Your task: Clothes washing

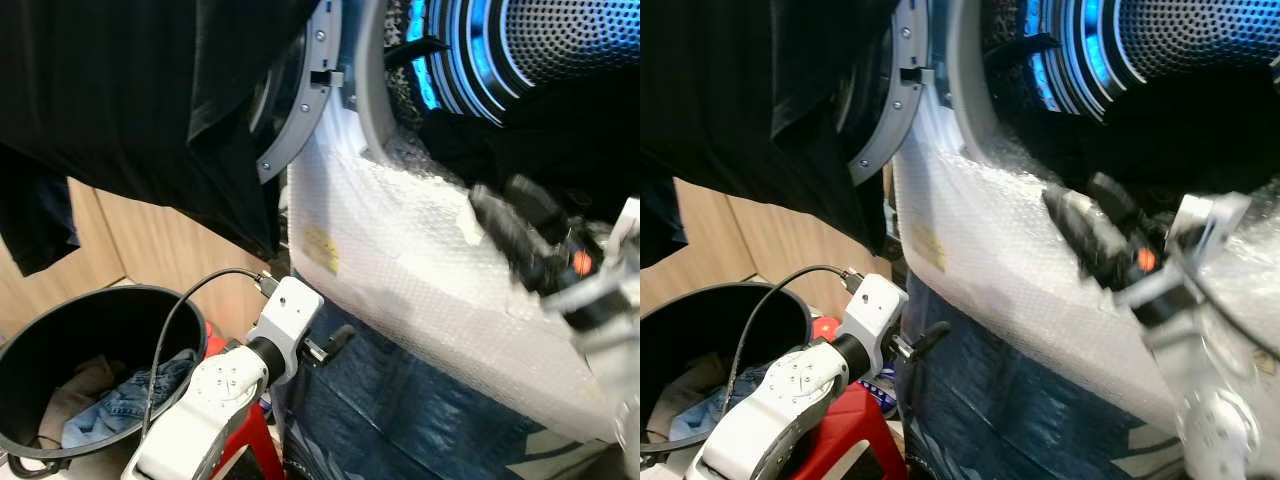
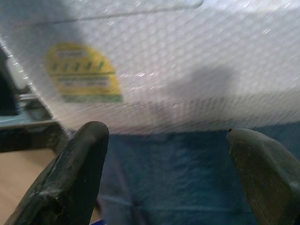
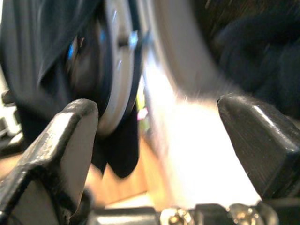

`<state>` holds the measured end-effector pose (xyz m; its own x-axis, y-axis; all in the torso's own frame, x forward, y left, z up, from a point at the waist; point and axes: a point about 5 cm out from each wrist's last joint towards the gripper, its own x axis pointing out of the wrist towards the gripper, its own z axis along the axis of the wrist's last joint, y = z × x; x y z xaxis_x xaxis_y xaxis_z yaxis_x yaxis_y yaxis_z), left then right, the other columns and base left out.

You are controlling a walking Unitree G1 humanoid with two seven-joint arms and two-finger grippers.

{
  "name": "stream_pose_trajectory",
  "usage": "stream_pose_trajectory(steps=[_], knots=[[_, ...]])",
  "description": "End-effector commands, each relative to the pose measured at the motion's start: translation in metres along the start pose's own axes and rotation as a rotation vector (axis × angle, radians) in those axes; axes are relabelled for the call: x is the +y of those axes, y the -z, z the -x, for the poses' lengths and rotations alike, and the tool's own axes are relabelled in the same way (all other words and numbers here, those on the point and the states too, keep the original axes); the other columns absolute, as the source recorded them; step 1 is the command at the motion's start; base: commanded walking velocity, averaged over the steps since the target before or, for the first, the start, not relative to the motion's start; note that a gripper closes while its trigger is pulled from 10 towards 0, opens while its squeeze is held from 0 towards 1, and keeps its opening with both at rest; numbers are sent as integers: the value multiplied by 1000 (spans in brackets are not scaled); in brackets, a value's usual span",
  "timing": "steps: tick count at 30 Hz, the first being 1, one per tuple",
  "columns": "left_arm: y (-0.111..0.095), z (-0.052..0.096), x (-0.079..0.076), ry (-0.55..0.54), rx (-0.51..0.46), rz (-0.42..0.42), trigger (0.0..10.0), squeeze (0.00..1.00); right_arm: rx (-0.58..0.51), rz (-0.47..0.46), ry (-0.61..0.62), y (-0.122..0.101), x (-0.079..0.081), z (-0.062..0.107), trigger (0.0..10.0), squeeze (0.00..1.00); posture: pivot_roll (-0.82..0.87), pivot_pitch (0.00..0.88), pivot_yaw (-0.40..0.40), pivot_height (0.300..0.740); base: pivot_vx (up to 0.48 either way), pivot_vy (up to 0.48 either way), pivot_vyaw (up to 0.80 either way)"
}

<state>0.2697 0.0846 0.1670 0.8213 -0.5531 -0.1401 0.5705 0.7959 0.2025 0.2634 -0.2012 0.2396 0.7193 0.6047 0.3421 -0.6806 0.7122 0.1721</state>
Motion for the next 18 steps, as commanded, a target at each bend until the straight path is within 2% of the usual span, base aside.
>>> stream_pose_trajectory(steps=[1,4,5,6,7,9,10,11,12,16,17,18], knots=[[0,-3,-3,18,-13,-45,10000,0,62,29,-93,3,7,4,10000,0,-8,0,-60,740,0,0,0],[11,-3,-13,64,21,-140,10000,0,178,6,-169,16,8,19,10000,0,-7,0,-55,740,0,0,0],[18,-3,-20,104,46,-177,10000,0,260,30,-215,24,8,27,10000,0,-8,0,-53,740,0,0,0],[18,-3,-20,104,46,-177,10000,0,260,30,-215,24,8,27,10000,0,-8,0,-53,740,0,0,0],[25,-1,-25,141,59,-202,10000,0,342,8,-261,31,10,34,10000,0,-10,0,-48,740,0,0,0],[28,-1,-27,160,67,-214,10000,0,383,-5,-281,36,11,39,10000,0,-10,0,-45,740,0,0,0],[35,0,-32,200,84,-243,10000,0,470,-5,-316,48,11,50,10000,0,-9,0,-43,740,0,0,0],[35,0,-32,200,84,-243,10000,0,470,-5,-316,48,11,50,10000,0,-9,0,-43,740,0,0,0],[43,1,-36,238,116,-234,10000,0,556,-25,-324,61,10,60,10000,0,-12,0,-38,740,0,0,0],[59,4,-42,295,185,-219,10000,0,692,-18,-324,82,7,73,10000,0,-8,0,-33,740,0,0,0],[74,6,-43,322,264,-225,10000,0,746,-24,-319,90,4,78,10000,0,-7,0,-31,740,0,0,0],[80,7,-44,331,287,-231,10000,0,769,-5,-323,93,3,81,10000,0,-7,0,-31,740,0,0,0]])
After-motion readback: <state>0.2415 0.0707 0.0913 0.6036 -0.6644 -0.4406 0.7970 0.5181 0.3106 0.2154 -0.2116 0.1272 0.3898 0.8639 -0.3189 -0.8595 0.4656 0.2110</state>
